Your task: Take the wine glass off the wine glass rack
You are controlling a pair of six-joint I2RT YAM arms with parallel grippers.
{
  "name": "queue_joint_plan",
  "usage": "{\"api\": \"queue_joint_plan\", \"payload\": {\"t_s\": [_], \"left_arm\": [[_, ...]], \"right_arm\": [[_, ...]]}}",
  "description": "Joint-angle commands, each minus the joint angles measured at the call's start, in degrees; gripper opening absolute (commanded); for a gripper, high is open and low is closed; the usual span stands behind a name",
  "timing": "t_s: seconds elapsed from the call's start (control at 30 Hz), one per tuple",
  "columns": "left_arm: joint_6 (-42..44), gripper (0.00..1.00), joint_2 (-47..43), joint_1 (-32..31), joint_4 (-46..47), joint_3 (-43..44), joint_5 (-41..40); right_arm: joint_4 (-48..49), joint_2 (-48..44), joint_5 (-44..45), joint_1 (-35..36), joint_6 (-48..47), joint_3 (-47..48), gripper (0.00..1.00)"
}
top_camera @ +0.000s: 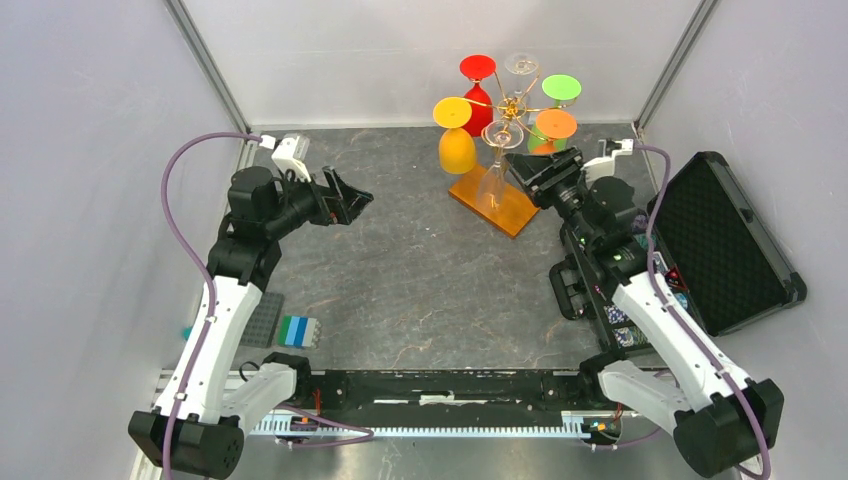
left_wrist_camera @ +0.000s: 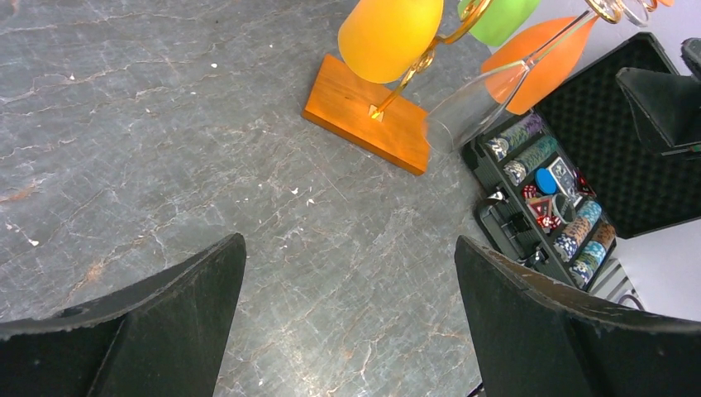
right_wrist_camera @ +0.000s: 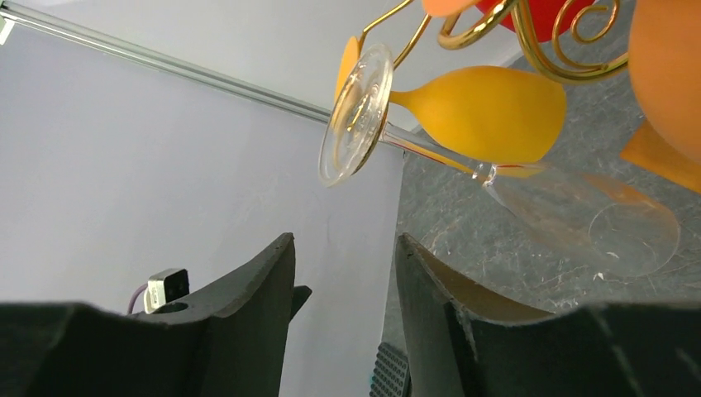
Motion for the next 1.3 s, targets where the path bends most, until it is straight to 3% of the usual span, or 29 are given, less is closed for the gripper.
{"api": "queue_joint_plan", "payload": {"t_s": [0.0,0.33,0.5,0.73,1.0,1.1,1.27], "left_arm": [[-1.1,1.00,-1.0,0.2,2.6,-0.2,-1.2],[-0.6,1.00,-1.4,0.2,2.5,-0.8,-1.3],[-0.4,1.00,-1.7,0.2,2.4,-1.1,-1.6],[-0.1,1.00,-2.1,0.2,2.0,-1.6,-3.0],[0.0,1.00,-2.2,0.2,1.7,-1.8,-3.6],[0.2,1.00,-2.5,0.2,1.5,-1.8,-4.0],[-0.1,1.00,-2.4,0.2,1.5,-1.9,-4.5]], "right_arm": [[5.2,2.1,4.3,2.4,1.1,2.5,0.53],[7.7,3.3,9.9,4.1,2.1,1.8,0.55],[-1.3,5.5,15.3,4.1,3.4,7.1,0.56],[-2.9,8.7,17.5,4.2,4.5,10.7,0.51],[-4.9,10.0,19.6,4.2,4.0,11.6,0.37],[-4.4,10.0,20.1,4.3,3.7,11.6,0.15],[-4.8,9.4,21.1,4.7,2.8,12.8,0.00]]}}
